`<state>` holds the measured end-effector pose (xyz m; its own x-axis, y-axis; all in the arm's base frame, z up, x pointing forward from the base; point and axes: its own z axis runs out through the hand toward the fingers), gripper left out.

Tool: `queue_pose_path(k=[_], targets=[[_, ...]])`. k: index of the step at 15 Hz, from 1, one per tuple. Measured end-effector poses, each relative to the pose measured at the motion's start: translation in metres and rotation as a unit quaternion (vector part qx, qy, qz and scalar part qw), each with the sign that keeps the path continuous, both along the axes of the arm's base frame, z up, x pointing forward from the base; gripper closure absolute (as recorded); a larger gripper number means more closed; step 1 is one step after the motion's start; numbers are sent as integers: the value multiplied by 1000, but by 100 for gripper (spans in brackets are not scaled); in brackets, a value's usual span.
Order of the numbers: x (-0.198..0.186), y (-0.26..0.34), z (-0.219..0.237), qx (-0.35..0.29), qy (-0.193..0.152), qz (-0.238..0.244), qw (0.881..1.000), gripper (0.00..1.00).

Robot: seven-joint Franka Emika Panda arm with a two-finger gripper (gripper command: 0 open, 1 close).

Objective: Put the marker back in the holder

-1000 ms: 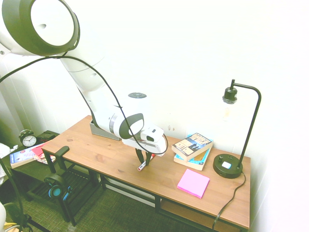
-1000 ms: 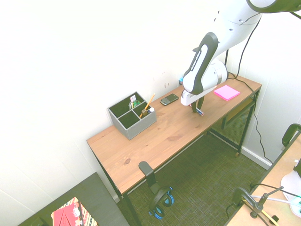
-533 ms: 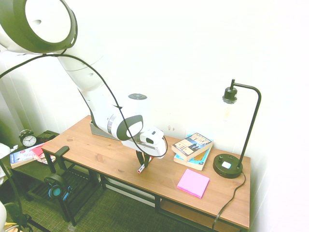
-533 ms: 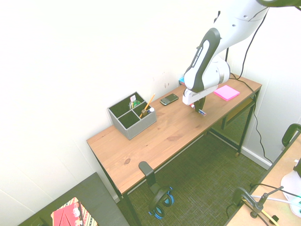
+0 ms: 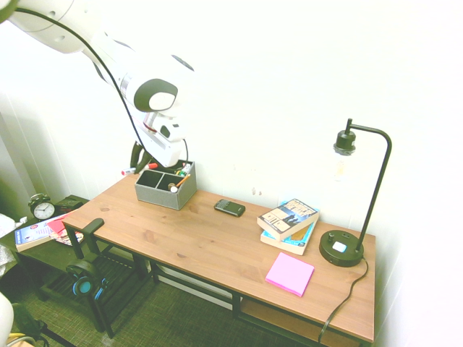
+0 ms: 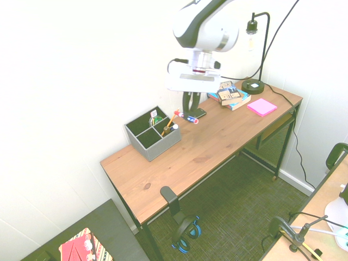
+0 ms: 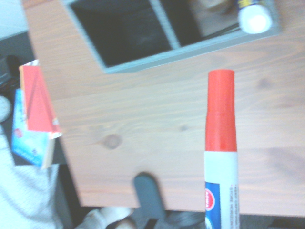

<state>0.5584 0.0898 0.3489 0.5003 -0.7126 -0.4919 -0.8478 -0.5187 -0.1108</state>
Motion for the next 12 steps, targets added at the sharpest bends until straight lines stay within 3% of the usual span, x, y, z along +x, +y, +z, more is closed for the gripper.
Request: queue_pose_path(k=[5,12], targets=[[59,42,-37,43,89,-58,993,100],[90,41,-103,74,124,-90,985,100]])
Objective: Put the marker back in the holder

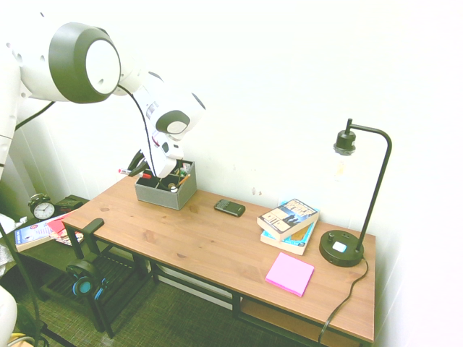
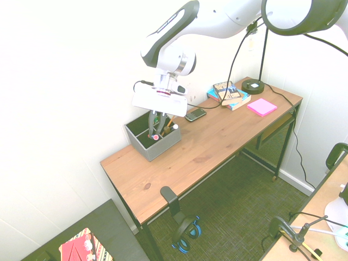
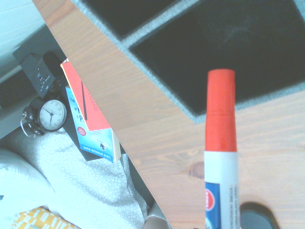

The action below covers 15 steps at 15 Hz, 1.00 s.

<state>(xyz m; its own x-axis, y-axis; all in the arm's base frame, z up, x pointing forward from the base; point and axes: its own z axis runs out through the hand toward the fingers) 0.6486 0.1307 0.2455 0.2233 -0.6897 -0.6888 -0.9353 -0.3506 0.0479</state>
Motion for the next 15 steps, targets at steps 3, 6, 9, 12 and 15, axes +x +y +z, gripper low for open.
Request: queue_pose_path(k=[3,6,9,12,15], targets=[[13,2,-14,16,-5,-7,1000,0],[18,0,-28,19,-6,-2,1000,0],[18,-8,-41,18,1,-3,1000,0],[18,-17,-47,13,2,-4,1000,0],[18,-22,-46,10,5,-1,1000,0]])
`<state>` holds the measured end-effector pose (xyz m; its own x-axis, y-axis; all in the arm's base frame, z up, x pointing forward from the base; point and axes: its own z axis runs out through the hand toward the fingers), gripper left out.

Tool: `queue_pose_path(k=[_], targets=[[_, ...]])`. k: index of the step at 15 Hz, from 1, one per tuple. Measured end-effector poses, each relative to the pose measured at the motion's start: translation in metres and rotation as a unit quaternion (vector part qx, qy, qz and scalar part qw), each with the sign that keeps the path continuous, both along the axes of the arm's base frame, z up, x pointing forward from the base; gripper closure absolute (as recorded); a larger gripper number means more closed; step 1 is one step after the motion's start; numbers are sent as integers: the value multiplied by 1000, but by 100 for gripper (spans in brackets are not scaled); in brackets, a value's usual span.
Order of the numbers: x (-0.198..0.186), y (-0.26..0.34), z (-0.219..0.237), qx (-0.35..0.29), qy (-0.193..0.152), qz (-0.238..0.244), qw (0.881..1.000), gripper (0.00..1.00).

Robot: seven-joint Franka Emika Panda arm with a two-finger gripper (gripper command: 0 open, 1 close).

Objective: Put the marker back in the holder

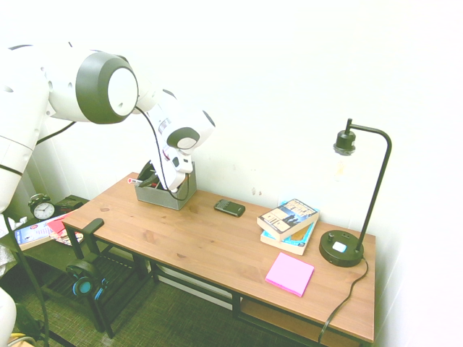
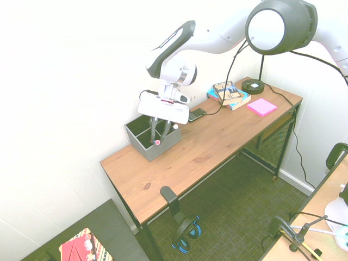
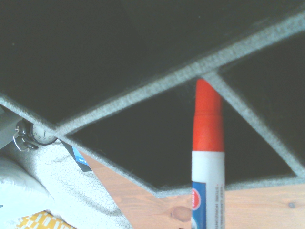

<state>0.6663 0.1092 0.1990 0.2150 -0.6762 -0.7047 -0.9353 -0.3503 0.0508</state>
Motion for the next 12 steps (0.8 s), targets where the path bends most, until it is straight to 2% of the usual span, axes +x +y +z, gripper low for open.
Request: queue_pose_path(k=[3,6,9,12], targets=[[3,-1,13,-5,-13,10,1000,0],[-6,-13,78,-73,-45,71,994,0],[-42,-60,139,-156,-74,126,977,0],[-85,-120,183,-229,-108,174,952,0]])
